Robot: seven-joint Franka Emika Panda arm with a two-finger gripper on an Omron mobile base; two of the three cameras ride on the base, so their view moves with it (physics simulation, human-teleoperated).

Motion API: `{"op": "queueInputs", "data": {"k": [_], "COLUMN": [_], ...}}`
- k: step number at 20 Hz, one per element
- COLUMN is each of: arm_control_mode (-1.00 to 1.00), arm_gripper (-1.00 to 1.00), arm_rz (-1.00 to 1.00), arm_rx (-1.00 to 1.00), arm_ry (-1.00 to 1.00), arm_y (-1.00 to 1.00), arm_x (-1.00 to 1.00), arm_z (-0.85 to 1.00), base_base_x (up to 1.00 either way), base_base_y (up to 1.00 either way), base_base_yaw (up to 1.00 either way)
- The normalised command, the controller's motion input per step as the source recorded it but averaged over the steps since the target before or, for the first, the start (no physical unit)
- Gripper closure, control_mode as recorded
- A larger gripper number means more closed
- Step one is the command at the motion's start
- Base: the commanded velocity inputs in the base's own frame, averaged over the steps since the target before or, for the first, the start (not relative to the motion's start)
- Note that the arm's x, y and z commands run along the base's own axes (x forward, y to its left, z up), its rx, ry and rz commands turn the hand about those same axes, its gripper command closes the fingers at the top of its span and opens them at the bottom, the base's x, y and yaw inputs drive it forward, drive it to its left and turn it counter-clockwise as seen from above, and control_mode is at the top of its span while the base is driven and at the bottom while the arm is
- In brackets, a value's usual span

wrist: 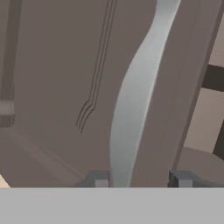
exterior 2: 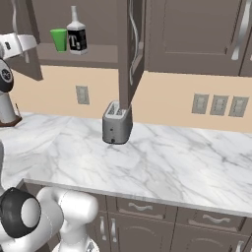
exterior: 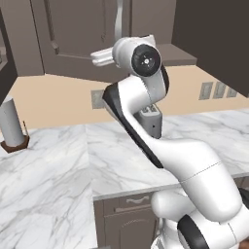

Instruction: Open the cabinet directly in front. Then move the liquor and the cup to the dining counter with the candle on it.

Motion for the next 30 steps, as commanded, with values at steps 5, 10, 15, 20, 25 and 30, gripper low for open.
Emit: {"op": "queueInputs", "data": {"k": [5, 10, 15, 20, 25, 30], "arm_control_mode": [-1.0, -1.0, -1.0, -1.0, -1.0, -1.0], "arm_gripper": [-1.0, -1.0, -1.0, -1.0, -1.0, -1.0], "arm_rz": [0.0, 0.0, 0.03, 0.11, 0.08, 0.0], "arm_rx": [-0.03, 0.0, 0.0, 0.0, 0.0, 0.0], "arm_ry": [0.02, 0.0, 0.0, 0.0, -0.01, 0.0], "arm_y": [0.64, 0.14, 0.03, 0.0, -0.02, -0.1], "arm_x": [-0.12, 0.0, -0.35, -0.66, -0.7, -0.55], "arm_z": [-0.27, -0.02, 0.0, 0.0, 0.0, 0.0], "base_base_x": [0.0, 0.0, 0.0, 0.0, 0.0, 0.0], "base_base_y": [0.0, 0.0, 0.0, 0.0, 0.0, 0.0], "base_base_yaw": [0.0, 0.0, 0.0, 0.0, 0.0, 0.0]}}
